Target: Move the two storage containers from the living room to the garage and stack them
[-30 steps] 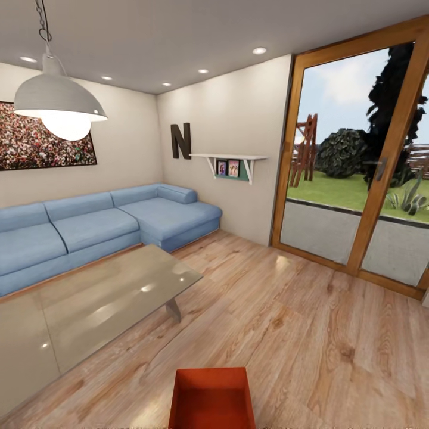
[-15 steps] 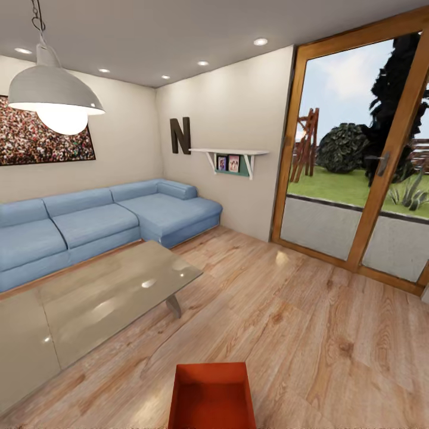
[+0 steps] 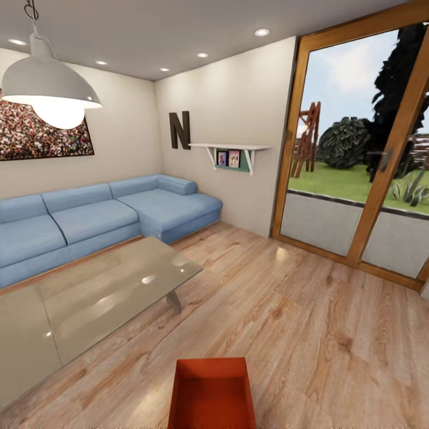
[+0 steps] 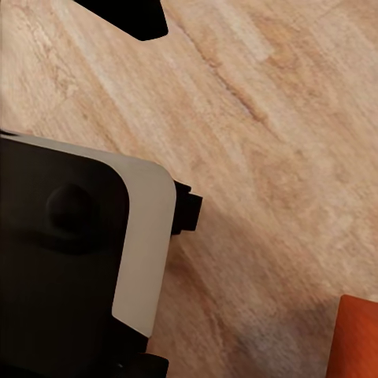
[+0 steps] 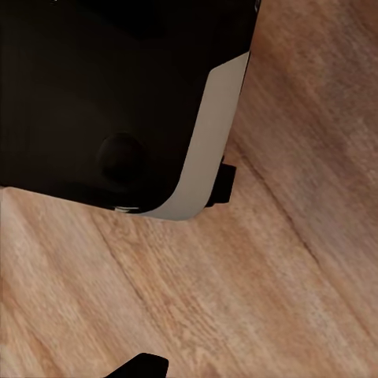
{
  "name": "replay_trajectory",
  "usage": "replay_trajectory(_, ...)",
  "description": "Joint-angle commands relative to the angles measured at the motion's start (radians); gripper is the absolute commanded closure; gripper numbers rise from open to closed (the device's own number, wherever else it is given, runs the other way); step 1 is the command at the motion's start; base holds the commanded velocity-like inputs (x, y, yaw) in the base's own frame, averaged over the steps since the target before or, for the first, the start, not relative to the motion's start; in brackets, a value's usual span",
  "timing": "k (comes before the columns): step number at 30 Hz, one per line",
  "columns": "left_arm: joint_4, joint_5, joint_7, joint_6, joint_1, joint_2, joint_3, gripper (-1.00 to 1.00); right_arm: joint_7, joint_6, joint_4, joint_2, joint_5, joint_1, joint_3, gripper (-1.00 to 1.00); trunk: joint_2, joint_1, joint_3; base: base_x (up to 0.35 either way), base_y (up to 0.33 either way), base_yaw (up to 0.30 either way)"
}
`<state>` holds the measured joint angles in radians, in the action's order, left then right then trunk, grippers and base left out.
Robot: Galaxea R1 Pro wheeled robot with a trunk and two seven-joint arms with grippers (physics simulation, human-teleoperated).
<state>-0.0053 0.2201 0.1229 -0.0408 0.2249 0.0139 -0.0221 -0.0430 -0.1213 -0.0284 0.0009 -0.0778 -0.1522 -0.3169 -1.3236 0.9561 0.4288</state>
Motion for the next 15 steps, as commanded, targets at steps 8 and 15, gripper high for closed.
replay_trajectory(8, 0.001, 0.007, 0.001, -0.003, 0.001, 0.000, -0.004, -1.00, -0.001, -0.006, -0.004, 0.002, -0.008, -0.001, -0.008, -1.00, -0.001, 0.000, 0.014, 0.000, 0.000, 0.000)
replay_trajectory(15, 0.001, 0.007, 0.001, -0.003, 0.001, 0.000, -0.003, -1.00, -0.002, -0.006, -0.004, 0.005, -0.008, -0.001, -0.007, -1.00, -0.001, 0.000, 0.025, 0.000, 0.000, 0.000)
